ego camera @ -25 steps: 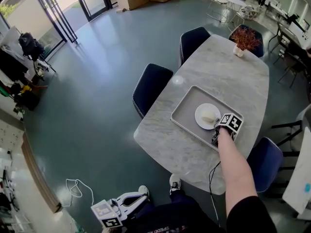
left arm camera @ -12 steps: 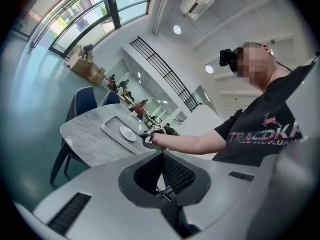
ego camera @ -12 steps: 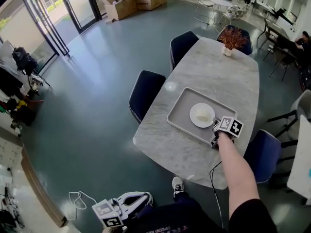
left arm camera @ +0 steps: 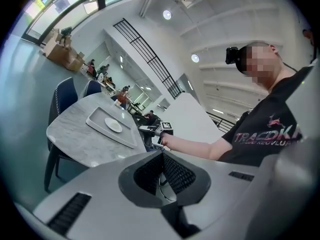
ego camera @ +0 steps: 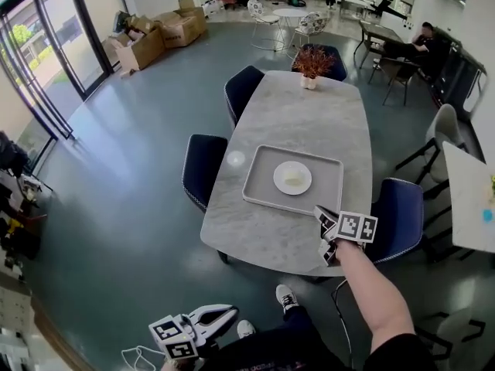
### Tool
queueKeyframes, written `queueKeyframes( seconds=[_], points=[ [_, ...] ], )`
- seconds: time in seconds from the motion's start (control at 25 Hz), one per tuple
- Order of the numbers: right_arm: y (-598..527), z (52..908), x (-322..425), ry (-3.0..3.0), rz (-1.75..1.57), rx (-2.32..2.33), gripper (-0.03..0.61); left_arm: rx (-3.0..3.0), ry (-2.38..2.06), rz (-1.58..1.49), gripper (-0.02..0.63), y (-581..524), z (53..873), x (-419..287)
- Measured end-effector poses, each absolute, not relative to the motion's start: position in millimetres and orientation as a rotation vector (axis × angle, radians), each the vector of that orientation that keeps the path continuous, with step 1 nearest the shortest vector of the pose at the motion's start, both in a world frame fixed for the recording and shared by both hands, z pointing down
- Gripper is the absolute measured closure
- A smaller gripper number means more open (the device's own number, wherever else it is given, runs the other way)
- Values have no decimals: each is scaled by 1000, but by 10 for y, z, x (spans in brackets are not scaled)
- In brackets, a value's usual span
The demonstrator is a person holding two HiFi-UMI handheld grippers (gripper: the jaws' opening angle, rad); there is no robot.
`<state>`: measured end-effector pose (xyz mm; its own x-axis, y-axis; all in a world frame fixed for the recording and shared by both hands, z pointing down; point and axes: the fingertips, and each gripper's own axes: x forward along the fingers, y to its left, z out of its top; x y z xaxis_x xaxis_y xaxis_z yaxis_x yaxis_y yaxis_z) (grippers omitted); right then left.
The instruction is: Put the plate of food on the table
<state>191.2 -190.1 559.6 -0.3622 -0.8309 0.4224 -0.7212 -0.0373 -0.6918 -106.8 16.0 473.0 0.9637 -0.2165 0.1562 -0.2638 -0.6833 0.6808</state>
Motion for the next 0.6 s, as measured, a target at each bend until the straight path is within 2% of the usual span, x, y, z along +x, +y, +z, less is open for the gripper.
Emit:
queueKeyframes(
  seconds=[0.16,0.6],
  points=[
    [-1197,5411,1616,2107,-1343,-1625,566,2353,-230,104,607,313,4750,-1061],
    [621,5193,230,2234,-1309,-1426,566,2343,26,199,609,863,4898,-1113]
  ],
)
